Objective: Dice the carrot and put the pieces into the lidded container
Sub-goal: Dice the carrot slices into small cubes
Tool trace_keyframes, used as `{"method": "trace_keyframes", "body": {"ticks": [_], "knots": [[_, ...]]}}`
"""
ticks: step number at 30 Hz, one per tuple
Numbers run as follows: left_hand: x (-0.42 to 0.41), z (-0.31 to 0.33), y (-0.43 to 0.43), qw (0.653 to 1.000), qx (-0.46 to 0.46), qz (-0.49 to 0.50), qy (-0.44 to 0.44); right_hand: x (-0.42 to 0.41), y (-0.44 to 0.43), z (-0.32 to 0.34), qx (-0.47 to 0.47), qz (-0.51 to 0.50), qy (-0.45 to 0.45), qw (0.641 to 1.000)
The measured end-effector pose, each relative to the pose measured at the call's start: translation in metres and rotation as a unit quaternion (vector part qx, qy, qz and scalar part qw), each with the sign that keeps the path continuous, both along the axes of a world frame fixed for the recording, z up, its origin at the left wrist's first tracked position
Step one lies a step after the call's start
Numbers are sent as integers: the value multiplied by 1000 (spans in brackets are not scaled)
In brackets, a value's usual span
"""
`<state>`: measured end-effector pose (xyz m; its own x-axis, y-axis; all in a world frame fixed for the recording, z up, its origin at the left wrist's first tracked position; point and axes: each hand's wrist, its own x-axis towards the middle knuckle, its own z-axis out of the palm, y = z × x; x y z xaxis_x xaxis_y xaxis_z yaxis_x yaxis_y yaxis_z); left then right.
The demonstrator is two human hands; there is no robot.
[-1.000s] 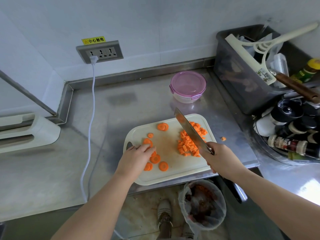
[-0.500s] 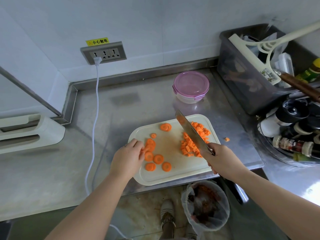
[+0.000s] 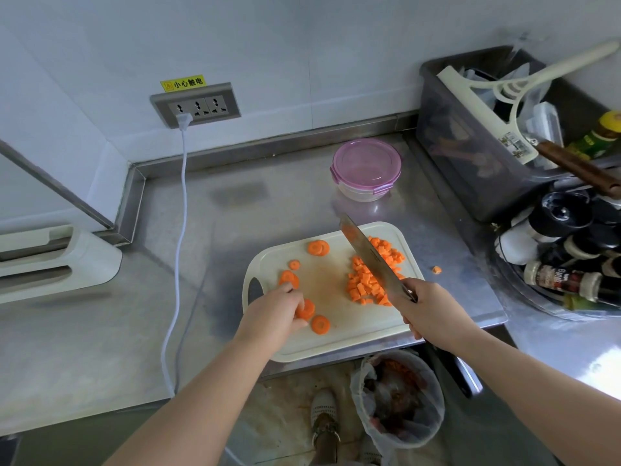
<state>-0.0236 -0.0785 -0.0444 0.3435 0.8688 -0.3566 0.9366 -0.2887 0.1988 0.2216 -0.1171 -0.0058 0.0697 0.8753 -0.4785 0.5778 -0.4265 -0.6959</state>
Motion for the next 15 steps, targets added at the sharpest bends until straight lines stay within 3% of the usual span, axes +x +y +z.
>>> {"method": "trace_keyframes", "body": {"ticks": [8, 15], "knots": [[13, 5, 6, 998, -16, -57, 35, -2, -3, 4, -2, 4, 1, 1000], [28, 5, 15, 998, -24, -43, 47, -6, -9, 6, -10, 17, 10, 1000]]}}
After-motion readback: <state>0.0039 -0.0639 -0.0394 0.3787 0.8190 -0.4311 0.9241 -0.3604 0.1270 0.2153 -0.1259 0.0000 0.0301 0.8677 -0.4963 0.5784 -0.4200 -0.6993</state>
